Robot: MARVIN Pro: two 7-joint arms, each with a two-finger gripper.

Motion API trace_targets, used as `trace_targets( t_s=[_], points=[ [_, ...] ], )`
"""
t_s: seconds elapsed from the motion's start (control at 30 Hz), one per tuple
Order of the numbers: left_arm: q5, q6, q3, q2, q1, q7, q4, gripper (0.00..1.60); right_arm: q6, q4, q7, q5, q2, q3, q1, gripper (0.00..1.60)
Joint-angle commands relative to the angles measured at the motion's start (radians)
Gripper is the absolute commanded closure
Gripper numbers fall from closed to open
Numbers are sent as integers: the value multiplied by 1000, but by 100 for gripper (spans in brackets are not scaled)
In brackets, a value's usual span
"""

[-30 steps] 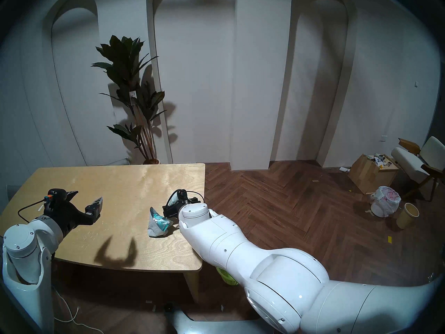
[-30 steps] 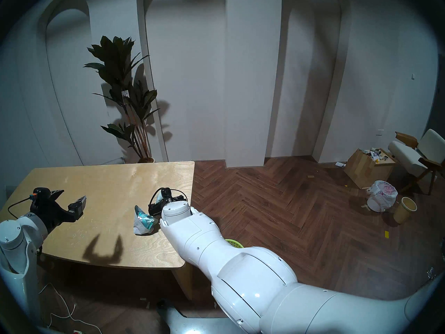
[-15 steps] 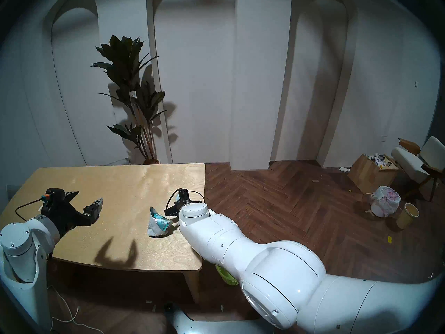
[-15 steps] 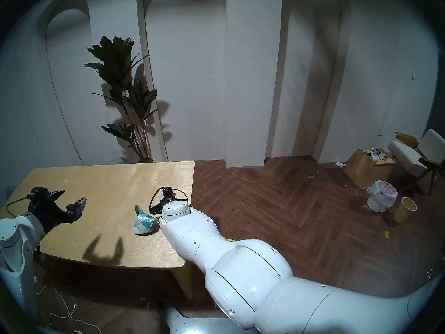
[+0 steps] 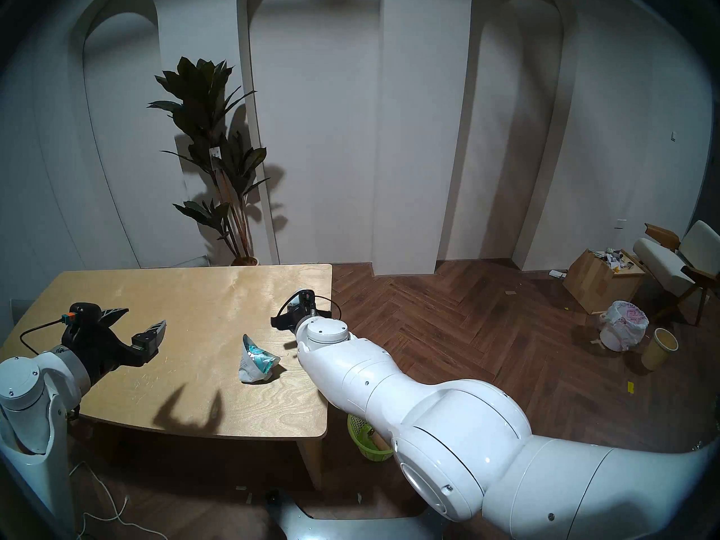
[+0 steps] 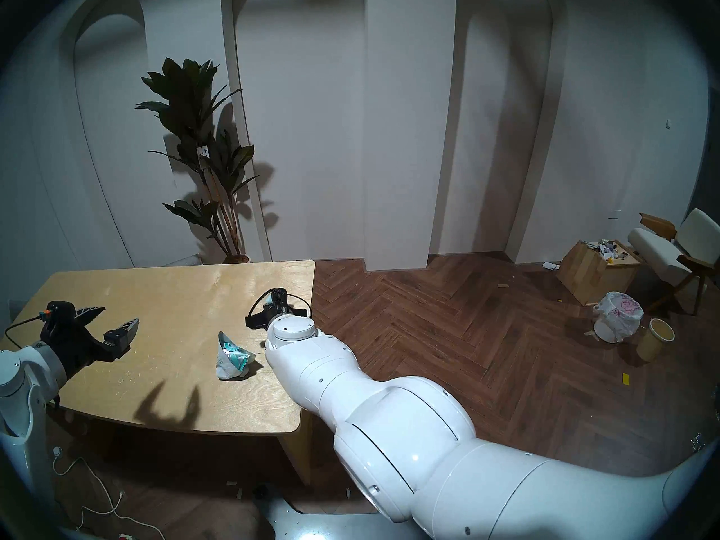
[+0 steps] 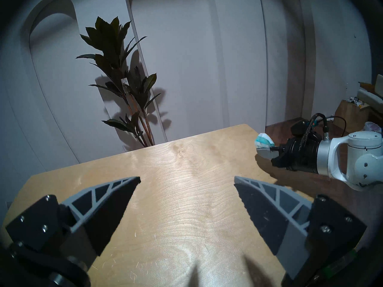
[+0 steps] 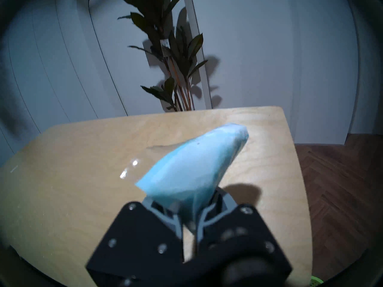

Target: Put the trash into the trash bin on the ground

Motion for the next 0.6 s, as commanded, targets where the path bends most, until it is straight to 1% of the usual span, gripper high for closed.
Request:
trace_targets(
  t_s=[0.0,0.03,0.1,0.17,0.23,0.27,0.3,0.33,0.43,0.57],
  points=[
    [-1,-7,48,45,-73,15,28,0,-102,-62,59,14,74,31,-23,160],
    [2,-8,61,51,-89,23,36,0,-130,-64,68,14,82,33,-32,160],
    [-2,-13,83,58,-123,32,51,0,-159,-80,77,15,101,37,-56,160],
    [-7,-13,101,68,-141,41,59,0,-184,-98,89,16,118,41,-77,160],
    [9,-18,124,76,-157,53,57,0,-223,-114,101,16,137,42,-105,160],
    [8,-19,132,76,-163,56,57,0,-226,-123,105,16,145,43,-117,160],
    [7,-18,143,78,-171,62,59,0,-261,-131,114,18,153,44,-132,160],
    [5,-18,150,77,-177,66,59,0,-255,-148,119,19,163,47,-145,160],
    [8,-18,174,75,-190,80,52,0,-307,-183,134,23,189,52,-183,160],
    [15,-15,198,72,-203,98,37,0,-337,-234,147,28,224,58,-229,160]
  ],
)
